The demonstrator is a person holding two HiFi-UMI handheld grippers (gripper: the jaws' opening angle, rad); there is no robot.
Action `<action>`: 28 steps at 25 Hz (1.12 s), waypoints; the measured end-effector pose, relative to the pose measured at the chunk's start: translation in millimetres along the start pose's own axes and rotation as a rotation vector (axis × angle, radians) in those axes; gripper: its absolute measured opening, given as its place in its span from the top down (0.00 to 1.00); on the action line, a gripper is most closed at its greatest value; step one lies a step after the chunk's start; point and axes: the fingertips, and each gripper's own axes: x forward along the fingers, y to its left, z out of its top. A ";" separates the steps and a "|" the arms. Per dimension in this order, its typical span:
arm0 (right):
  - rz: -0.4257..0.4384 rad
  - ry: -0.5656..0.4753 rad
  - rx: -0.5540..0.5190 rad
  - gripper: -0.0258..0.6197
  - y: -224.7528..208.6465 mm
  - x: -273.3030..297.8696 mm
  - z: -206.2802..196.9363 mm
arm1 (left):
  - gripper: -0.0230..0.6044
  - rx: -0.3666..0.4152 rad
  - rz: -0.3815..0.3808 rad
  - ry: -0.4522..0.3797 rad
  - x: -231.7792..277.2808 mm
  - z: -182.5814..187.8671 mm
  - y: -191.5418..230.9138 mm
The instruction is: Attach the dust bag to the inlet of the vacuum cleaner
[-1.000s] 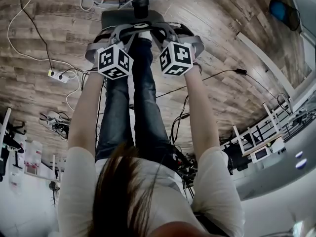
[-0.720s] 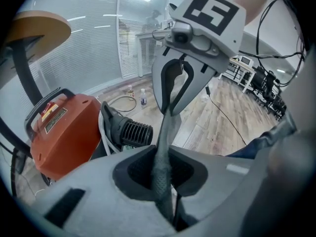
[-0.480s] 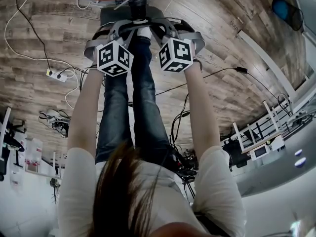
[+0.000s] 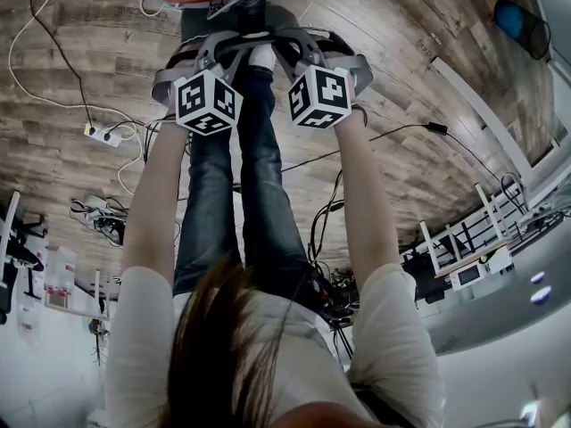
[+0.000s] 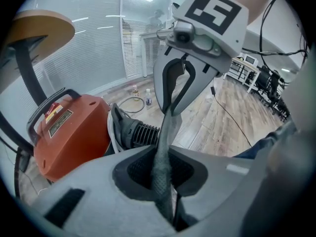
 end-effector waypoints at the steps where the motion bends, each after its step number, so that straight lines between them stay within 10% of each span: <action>1: 0.000 -0.001 0.001 0.91 -0.8 0.1 0.3 | 0.89 -0.001 0.002 0.001 0.1 0.0 0.9; 15: 0.045 0.034 -0.065 0.91 -18.8 6.9 8.6 | 0.88 -0.118 0.014 -0.006 3.6 -6.0 11.1; 23: -0.067 -0.024 0.112 0.91 -14.3 4.3 -1.0 | 0.87 0.093 -0.032 0.068 2.6 4.1 16.4; 28: -0.042 0.002 0.020 0.91 -18.7 6.8 0.6 | 0.86 0.029 -0.021 0.060 3.0 2.5 19.4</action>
